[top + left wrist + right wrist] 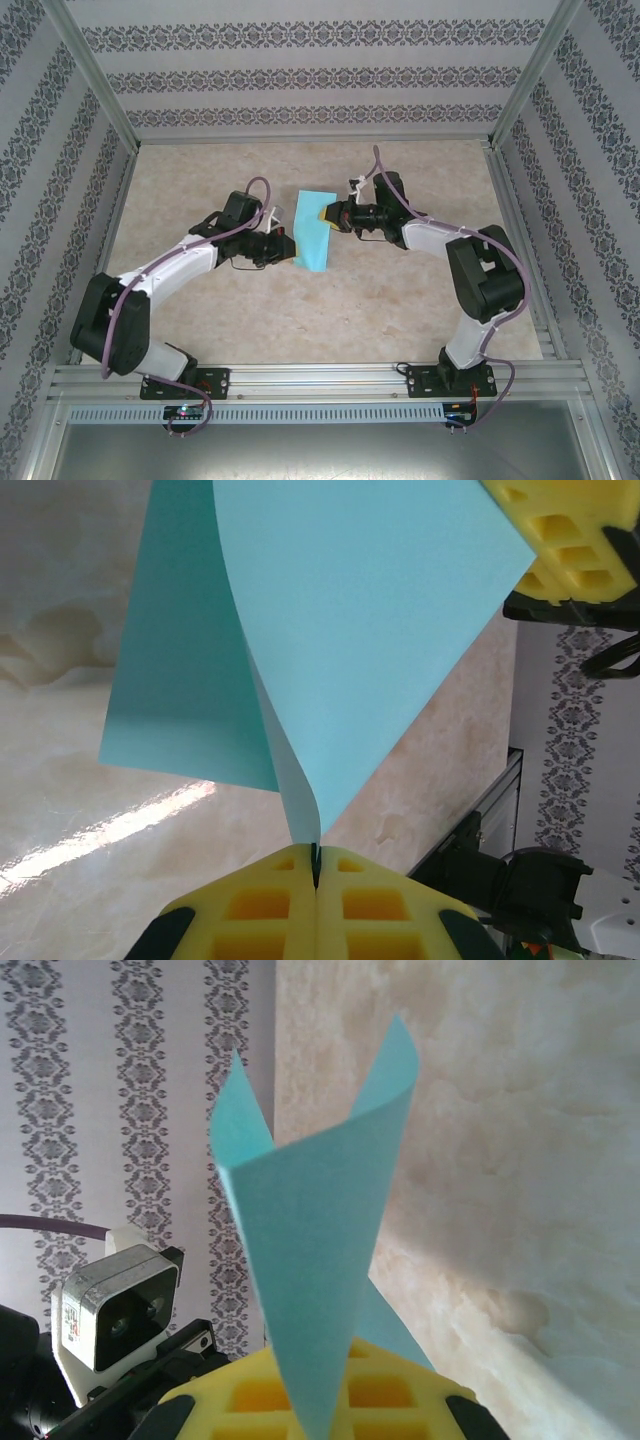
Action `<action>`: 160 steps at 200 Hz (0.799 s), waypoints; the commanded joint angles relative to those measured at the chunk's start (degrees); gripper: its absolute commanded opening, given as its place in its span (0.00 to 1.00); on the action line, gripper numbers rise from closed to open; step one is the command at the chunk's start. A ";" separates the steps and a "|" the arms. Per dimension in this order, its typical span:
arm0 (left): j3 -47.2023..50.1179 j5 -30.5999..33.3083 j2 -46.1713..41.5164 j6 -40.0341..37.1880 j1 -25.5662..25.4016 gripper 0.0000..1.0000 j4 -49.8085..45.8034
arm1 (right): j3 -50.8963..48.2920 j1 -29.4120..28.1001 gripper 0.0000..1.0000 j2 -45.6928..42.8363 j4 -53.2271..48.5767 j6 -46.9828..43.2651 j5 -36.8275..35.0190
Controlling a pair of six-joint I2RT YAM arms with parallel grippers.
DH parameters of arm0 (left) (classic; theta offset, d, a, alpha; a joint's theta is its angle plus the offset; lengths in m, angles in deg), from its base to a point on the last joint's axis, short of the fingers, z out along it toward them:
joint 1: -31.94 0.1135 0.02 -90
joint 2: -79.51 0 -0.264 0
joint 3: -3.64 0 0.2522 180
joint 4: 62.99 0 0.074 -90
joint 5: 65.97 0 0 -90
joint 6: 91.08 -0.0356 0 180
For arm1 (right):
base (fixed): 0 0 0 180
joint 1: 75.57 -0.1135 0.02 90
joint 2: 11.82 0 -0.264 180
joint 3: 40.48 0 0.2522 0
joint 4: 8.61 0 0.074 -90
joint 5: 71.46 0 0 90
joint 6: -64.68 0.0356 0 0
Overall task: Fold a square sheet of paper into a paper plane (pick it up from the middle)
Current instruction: First fold in half a square sheet of paper at the center of the table.
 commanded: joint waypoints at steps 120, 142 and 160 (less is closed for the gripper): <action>-4.38 -1.37 13.91 1.56 -1.85 0.01 1.71 | 4.17 1.09 0.25 6.90 -16.71 -19.12 -5.66; -4.40 -1.07 14.66 2.22 -2.23 0.01 2.36 | 5.81 1.10 0.32 6.52 -22.66 -23.35 -9.29; -4.38 -1.09 15.45 2.67 -2.47 0.02 2.75 | 6.54 1.24 0.37 5.66 -26.24 -26.00 -12.17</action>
